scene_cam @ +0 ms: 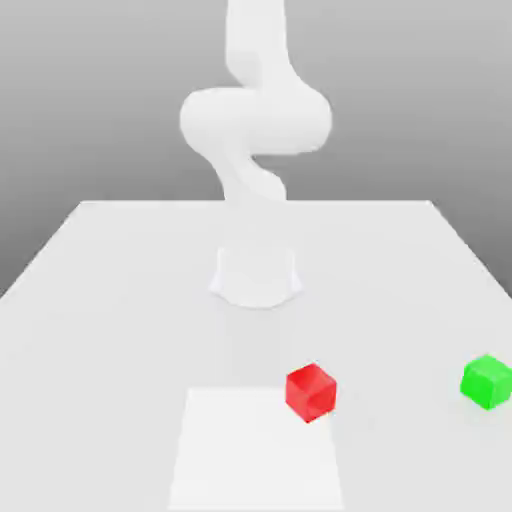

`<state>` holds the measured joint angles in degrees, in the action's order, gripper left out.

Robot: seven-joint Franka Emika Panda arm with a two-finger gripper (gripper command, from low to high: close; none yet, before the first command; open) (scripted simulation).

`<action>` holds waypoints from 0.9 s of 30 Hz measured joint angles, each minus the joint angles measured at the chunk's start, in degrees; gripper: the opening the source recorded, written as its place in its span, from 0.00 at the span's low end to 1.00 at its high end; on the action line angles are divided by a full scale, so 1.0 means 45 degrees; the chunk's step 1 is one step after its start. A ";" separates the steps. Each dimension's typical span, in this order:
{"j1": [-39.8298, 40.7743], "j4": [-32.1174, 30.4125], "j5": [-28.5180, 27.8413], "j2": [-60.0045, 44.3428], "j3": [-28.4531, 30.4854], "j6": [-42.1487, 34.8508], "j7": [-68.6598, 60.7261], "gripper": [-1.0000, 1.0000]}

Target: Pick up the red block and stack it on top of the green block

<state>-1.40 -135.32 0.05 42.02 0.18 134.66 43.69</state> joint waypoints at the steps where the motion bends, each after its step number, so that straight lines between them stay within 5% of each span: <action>1: -0.0150 -0.0375 0.0006 -0.0420 0.0018 0.0311 -0.0233 0.50; 17: -0.2234 -0.6381 0.0069 -0.7758 -0.0137 0.5614 -0.4098 0.50; 24: -0.2399 -0.6377 -0.0116 -1.1463 -0.0126 0.8650 -0.4271 0.50; 25: -0.2434 -0.6337 -0.0144 -1.1764 -0.0087 0.8906 -0.4244 0.00; 27: -0.2433 -0.6337 -0.0150 -1.1764 -0.0088 0.8904 -0.4238 0.00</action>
<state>-12.35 -163.84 -0.62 -10.92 -0.22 174.73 24.62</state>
